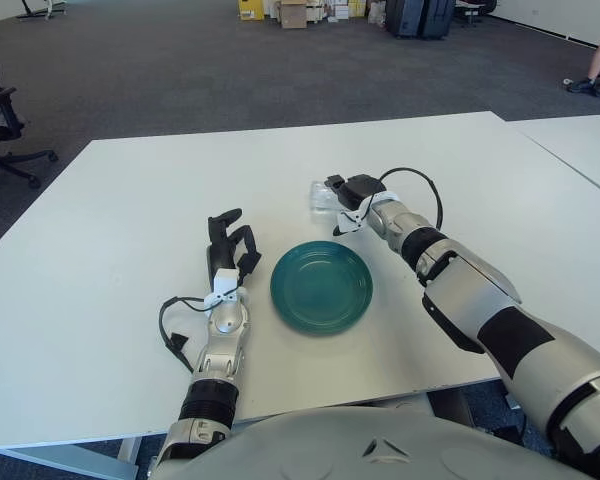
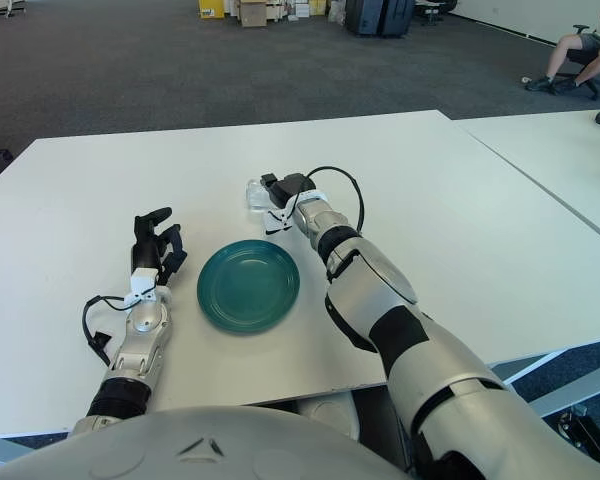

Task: Put the bottle into the plate.

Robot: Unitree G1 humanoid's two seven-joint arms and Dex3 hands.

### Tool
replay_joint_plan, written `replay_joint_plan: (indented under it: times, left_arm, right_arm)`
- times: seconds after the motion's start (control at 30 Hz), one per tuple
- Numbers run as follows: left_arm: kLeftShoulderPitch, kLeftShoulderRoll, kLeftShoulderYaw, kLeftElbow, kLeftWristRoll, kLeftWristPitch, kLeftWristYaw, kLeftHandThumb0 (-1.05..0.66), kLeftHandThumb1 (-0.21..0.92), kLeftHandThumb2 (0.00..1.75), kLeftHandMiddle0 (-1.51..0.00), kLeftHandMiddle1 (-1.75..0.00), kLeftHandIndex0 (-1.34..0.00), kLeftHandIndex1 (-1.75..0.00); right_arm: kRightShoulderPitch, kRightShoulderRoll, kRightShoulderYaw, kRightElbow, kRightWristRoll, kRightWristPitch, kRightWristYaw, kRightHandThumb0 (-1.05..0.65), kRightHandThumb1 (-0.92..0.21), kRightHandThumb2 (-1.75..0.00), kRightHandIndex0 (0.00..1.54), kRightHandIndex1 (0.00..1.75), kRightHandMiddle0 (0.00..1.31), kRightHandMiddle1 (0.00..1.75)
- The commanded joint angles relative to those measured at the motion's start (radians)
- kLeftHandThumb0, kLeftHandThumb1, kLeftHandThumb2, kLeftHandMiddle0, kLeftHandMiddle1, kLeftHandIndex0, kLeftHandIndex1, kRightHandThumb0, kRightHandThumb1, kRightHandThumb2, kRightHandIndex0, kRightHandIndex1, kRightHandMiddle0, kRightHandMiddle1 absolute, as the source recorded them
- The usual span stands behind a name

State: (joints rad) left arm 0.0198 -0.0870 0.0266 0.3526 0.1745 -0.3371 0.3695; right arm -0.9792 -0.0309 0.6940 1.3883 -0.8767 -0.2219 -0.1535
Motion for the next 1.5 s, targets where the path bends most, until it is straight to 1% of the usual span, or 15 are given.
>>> replay_joint_plan:
  times: [0.0,0.13,0.2,0.4,0.63,0.8,0.97,1.2,1.47]
  left_arm:
    - [0.004,0.0,-0.002,-0.021,0.01,0.019,0.004,-0.64,0.92,0.76,-0.43,-0.55,-0.14,-1.1]
    - [0.004,-0.003,-0.003,-0.031,0.013,0.03,0.008,-0.64,0.92,0.75,-0.44,-0.56,-0.14,-1.1]
    - [0.004,-0.005,-0.004,-0.036,0.014,0.034,0.01,-0.64,0.92,0.75,-0.45,-0.56,-0.15,-1.1]
    - [0.004,-0.008,-0.005,-0.047,0.017,0.047,0.012,-0.63,0.92,0.75,-0.45,-0.57,-0.15,-1.1]
    - [0.008,-0.011,-0.007,-0.064,0.024,0.063,0.012,-0.63,0.92,0.77,-0.45,-0.57,-0.14,-1.1]
    - [0.011,-0.011,-0.008,-0.073,0.028,0.075,0.011,-0.63,0.92,0.78,-0.45,-0.57,-0.14,-1.1]
    - [0.011,-0.01,-0.006,-0.078,0.03,0.082,0.012,-0.63,0.92,0.79,-0.45,-0.57,-0.14,-1.1]
    - [0.009,-0.008,-0.003,-0.075,0.034,0.076,0.016,-0.62,0.92,0.79,-0.46,-0.58,-0.15,-1.11]
    - [0.007,-0.008,0.0,-0.072,0.027,0.073,0.01,-0.61,0.92,0.78,-0.46,-0.59,-0.16,-1.11]
  right_arm:
    - [-0.003,-0.03,0.022,0.006,-0.019,-0.038,0.019,-0.73,-0.92,-0.15,0.5,0.16,0.06,1.06]
    - [-0.009,-0.046,0.031,0.003,-0.021,-0.069,0.005,-0.7,-0.91,-0.15,0.51,0.21,0.09,1.07]
    - [-0.011,-0.052,0.035,0.002,-0.021,-0.079,0.001,-0.68,-0.89,-0.18,0.47,0.34,0.11,1.07]
    - [-0.017,-0.077,0.049,0.003,-0.024,-0.103,-0.004,-0.66,-0.86,-0.23,0.42,0.48,0.12,1.08]
    - [-0.021,-0.104,0.064,0.002,-0.028,-0.128,-0.009,-0.68,-0.85,-0.25,0.42,0.5,0.08,1.08]
    - [-0.025,-0.124,0.095,-0.001,-0.05,-0.162,-0.03,-0.69,-0.83,-0.25,0.45,0.53,0.06,1.07]
    - [-0.028,-0.166,0.132,-0.007,-0.077,-0.227,-0.063,-0.67,-0.81,-0.28,0.44,0.55,0.07,1.07]
    - [-0.033,-0.193,0.169,-0.01,-0.102,-0.277,-0.089,-0.67,-0.79,-0.3,0.44,0.54,0.08,1.07]
    - [-0.023,-0.228,0.198,-0.02,-0.122,-0.339,-0.122,-0.65,-0.71,-0.4,0.46,0.52,0.12,1.08]
